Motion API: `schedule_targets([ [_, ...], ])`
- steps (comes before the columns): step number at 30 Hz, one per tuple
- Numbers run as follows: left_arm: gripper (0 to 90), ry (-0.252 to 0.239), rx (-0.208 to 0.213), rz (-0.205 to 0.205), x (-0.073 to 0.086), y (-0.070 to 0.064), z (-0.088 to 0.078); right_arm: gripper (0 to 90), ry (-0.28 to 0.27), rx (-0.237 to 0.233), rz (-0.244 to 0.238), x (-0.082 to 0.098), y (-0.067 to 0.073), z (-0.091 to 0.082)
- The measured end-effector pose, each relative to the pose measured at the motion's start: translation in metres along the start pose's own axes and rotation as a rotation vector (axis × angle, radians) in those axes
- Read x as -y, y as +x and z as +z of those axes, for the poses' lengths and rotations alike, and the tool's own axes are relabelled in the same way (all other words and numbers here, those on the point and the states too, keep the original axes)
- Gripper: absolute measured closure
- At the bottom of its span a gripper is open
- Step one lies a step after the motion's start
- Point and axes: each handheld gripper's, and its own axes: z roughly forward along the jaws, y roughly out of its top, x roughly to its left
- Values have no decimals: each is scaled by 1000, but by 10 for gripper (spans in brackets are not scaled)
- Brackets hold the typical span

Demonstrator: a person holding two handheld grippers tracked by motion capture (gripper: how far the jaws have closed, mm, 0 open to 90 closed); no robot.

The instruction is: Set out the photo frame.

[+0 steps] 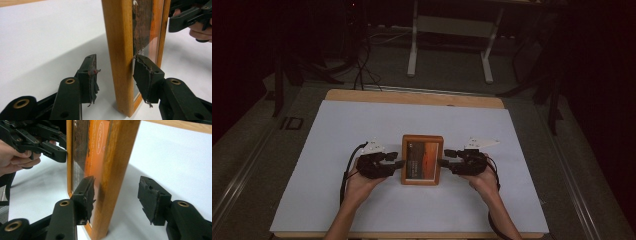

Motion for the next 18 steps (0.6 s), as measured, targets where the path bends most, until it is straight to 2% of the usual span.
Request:
schedule_targets([
  [2,528,-8,-5,-4,0,1,-4,455,-5,11,-6,-1,0,-6],
  [6,525,-42,3,-37,-1,3,-15,463,-18,18,-6,-2,-1,-17],
  [10,516,-70,-12,-47,-5,3,-26,478,-28,30,4,-2,-5,-27],
  [14,503,-81,-40,-50,-7,4,-34,485,-32,67,22,0,-11,-36],
  [18,489,-85,-71,-70,-6,9,-41,485,-5,117,43,5,-17,-42],
])
